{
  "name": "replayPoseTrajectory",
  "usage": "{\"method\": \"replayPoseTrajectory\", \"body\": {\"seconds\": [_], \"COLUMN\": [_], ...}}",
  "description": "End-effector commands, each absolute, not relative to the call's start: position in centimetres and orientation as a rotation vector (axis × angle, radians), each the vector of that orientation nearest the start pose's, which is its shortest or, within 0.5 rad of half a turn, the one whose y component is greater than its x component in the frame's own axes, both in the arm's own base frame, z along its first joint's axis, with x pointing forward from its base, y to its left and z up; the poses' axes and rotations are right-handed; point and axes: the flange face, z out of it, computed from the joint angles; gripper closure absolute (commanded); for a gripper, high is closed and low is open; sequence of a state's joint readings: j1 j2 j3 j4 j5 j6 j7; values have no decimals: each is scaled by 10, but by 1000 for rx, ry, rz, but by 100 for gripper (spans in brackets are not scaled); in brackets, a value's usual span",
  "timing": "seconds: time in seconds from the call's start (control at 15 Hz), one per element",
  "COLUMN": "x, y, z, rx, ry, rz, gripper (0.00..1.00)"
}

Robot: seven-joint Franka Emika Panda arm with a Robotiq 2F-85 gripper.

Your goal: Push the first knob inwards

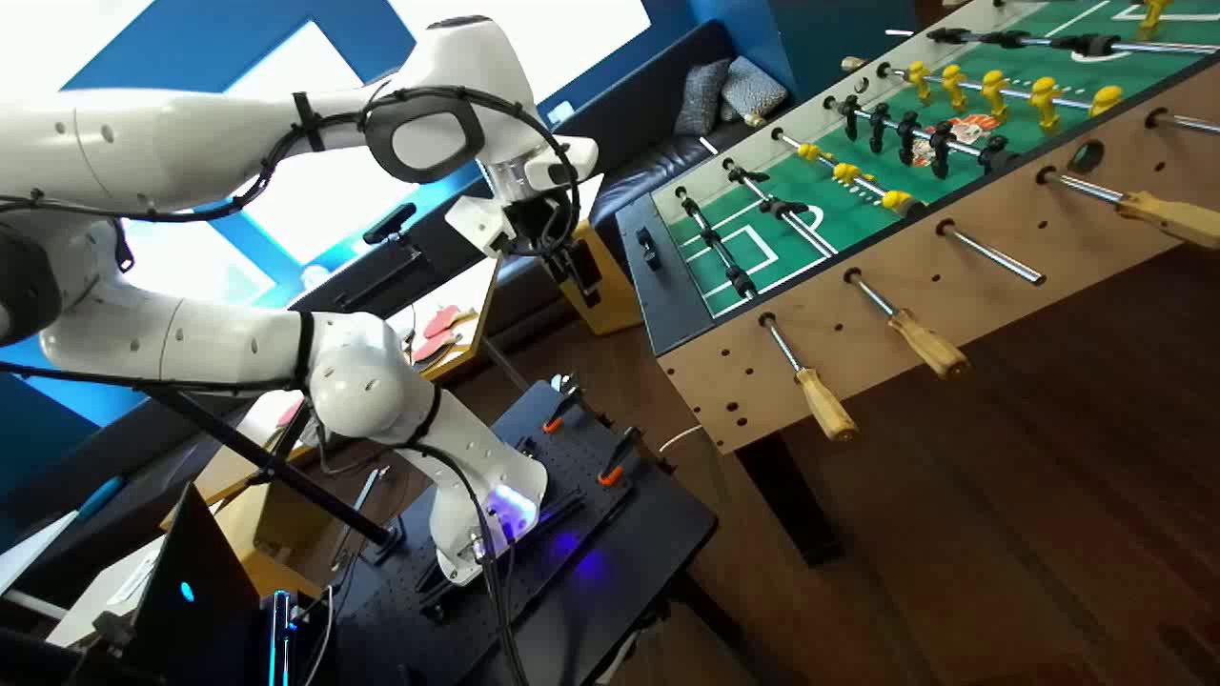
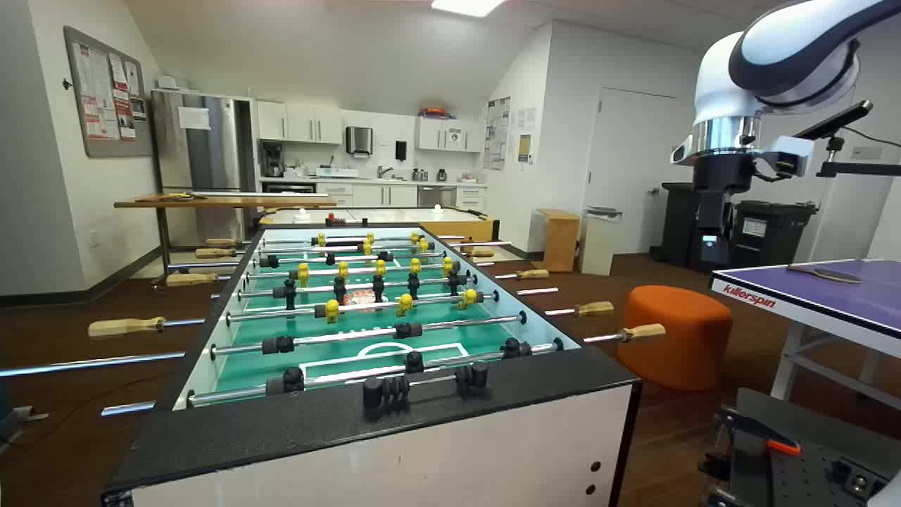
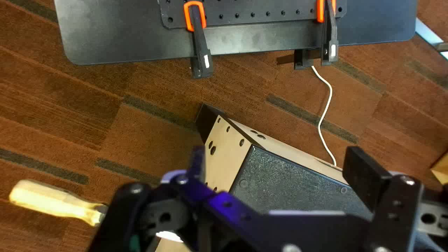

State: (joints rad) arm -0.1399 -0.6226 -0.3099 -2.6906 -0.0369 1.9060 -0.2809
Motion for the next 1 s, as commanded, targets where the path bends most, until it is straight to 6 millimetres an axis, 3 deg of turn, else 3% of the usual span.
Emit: {"method": "replayPoseTrajectory", "body": {"seconds": [0.0, 0.4, 0.53, 0.93], "x": [300, 300, 309, 340], "y": [-141, -141, -149, -214], "z": [399, 399, 403, 409], "rx": [-2936, -2936, -2937, -2909], "ry": [120, 120, 250, 749], "rz": [186, 186, 120, -60], "gripper": [0, 0, 0, 0]}}
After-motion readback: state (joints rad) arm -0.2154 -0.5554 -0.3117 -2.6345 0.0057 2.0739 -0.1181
